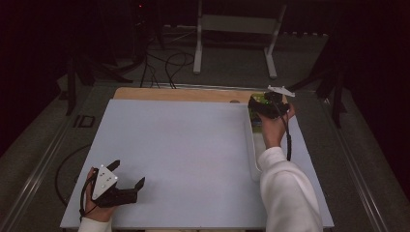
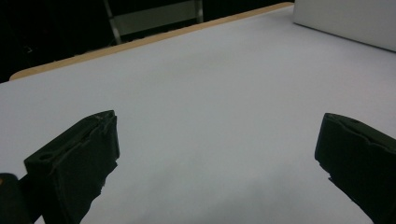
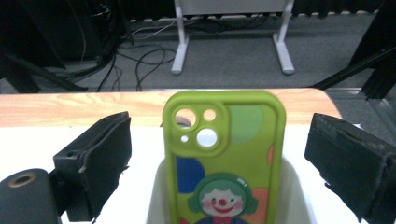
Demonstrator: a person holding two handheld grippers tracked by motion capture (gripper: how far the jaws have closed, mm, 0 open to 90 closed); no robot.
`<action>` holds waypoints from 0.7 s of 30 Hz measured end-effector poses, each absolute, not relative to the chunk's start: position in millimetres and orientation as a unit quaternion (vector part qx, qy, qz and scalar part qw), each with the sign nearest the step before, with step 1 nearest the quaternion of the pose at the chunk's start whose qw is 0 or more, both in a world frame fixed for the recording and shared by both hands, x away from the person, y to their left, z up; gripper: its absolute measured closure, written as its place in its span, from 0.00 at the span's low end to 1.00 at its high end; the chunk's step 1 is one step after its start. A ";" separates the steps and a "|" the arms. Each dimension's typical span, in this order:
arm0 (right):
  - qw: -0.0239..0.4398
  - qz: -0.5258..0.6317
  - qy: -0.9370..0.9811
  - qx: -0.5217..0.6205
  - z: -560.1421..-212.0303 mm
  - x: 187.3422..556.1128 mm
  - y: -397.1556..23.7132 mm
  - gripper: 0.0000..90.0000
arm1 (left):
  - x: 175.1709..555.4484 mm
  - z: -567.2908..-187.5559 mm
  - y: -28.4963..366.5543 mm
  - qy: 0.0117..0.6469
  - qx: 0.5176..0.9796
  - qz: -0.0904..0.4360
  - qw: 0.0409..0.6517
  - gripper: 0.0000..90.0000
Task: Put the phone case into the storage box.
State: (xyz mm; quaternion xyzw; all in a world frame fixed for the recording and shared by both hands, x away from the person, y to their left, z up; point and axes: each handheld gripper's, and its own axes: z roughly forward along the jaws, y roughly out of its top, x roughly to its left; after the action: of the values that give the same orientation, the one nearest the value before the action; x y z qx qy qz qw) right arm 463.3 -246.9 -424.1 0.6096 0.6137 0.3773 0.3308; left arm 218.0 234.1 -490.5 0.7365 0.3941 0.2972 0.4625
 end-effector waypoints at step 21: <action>0.274 0.420 0.687 0.526 -423.9 422.2 -238.3 0.08 | 217.8 -490.0 233.1 0.395 0.736 0.298 0.462 0.00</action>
State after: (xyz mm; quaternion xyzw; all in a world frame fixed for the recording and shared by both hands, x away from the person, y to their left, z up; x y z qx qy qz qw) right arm 422.2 -238.3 -423.9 0.5261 0.6868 0.4203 0.2736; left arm 217.8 233.1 -490.0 0.7358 0.3946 0.2985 0.4625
